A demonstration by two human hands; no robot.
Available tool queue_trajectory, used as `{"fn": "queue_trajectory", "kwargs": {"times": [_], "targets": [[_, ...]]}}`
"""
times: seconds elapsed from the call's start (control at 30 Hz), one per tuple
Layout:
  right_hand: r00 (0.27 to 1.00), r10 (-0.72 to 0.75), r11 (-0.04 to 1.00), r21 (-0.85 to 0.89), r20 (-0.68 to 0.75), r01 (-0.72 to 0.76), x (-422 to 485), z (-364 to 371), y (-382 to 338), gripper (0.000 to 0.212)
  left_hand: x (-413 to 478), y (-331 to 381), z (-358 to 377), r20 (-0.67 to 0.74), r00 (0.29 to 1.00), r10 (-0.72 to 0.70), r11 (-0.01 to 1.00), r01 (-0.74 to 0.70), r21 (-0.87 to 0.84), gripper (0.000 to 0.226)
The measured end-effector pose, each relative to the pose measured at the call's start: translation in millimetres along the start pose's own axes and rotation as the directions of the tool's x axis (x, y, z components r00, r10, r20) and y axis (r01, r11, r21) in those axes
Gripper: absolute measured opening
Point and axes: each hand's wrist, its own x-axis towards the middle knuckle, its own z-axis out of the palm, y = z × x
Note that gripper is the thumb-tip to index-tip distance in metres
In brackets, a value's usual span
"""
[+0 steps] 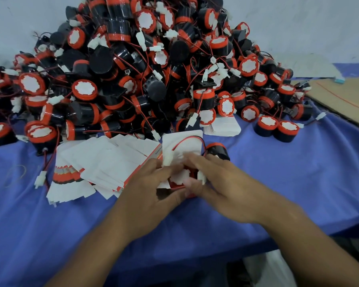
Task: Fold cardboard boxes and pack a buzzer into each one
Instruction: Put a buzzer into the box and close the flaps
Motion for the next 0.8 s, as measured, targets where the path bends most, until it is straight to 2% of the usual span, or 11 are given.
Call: {"fn": "queue_trajectory", "kwargs": {"times": [0.07,0.13,0.23,0.33,0.47,0.6,0.7,0.8], "targets": [[0.996,0.085,0.996,-0.020,-0.042,-0.086,-3,-3,3,0.067,1,1,-1,-0.003,1.000,0.005,0.999,-0.005,0.042,0.055],[0.978,0.156,0.987,-0.020,-0.138,-0.160,-6,-10,9,0.071,1,3,-1,-0.015,1.000,0.009,0.997,-0.007,0.073,0.059],[0.929,0.166,0.981,-0.042,-0.331,-0.190,-6,-18,12,0.060,0,5,0,-0.008,1.000,-0.003,0.996,0.003,0.090,0.062],[0.896,0.222,0.975,0.116,-0.385,-0.191,-8,-19,13,0.036,0,8,0,-0.022,1.000,0.013,0.990,-0.009,0.139,0.063],[0.917,0.213,0.958,0.256,-0.338,-0.129,-10,-23,11,0.022,0,10,2,-0.031,0.999,0.021,0.987,-0.016,0.160,0.059],[0.936,0.211,0.937,0.330,-0.280,-0.113,-12,-26,9,0.022,-1,10,2,-0.025,0.999,0.027,0.984,-0.022,0.178,0.057],[0.960,0.223,0.915,0.376,-0.169,-0.146,-14,-29,12,0.025,-1,9,3,-0.020,0.999,0.027,0.983,-0.023,0.184,0.059],[0.988,0.141,0.860,0.502,-0.060,-0.092,-17,-29,13,0.031,-1,9,2,-0.017,0.999,0.033,0.982,-0.029,0.188,0.061]]}}
